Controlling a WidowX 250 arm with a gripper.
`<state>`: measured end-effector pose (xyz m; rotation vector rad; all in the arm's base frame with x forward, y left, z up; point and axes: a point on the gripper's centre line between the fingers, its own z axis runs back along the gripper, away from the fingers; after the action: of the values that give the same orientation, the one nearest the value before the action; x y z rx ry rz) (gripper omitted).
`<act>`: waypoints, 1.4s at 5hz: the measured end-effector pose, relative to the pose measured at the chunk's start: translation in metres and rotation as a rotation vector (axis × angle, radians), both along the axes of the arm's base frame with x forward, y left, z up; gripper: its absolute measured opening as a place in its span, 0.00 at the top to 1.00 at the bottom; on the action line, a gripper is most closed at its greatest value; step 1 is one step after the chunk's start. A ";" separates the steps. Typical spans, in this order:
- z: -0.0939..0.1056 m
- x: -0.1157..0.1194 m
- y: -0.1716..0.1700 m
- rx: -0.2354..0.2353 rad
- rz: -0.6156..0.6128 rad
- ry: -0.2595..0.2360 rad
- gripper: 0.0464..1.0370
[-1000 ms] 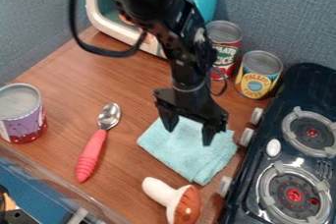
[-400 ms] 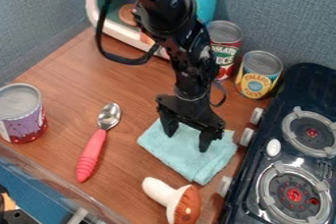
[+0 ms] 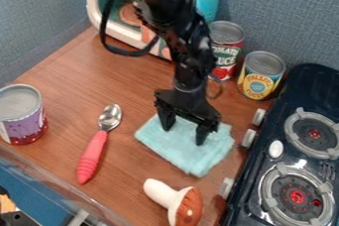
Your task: Put the towel between the microwave and can
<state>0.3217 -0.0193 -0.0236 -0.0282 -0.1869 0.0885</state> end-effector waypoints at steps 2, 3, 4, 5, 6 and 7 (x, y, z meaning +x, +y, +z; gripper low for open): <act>0.005 0.010 0.067 -0.002 0.223 -0.003 0.04; 0.004 0.014 0.094 -0.001 0.307 0.006 0.04; 0.003 0.013 0.128 0.014 0.399 0.017 0.04; 0.004 0.003 0.174 0.015 0.555 0.023 0.04; 0.005 0.000 0.201 0.013 0.643 0.031 0.04; 0.006 -0.003 0.234 0.017 0.735 0.023 0.04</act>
<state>0.3186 0.2149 -0.0171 0.0596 -0.1679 0.8193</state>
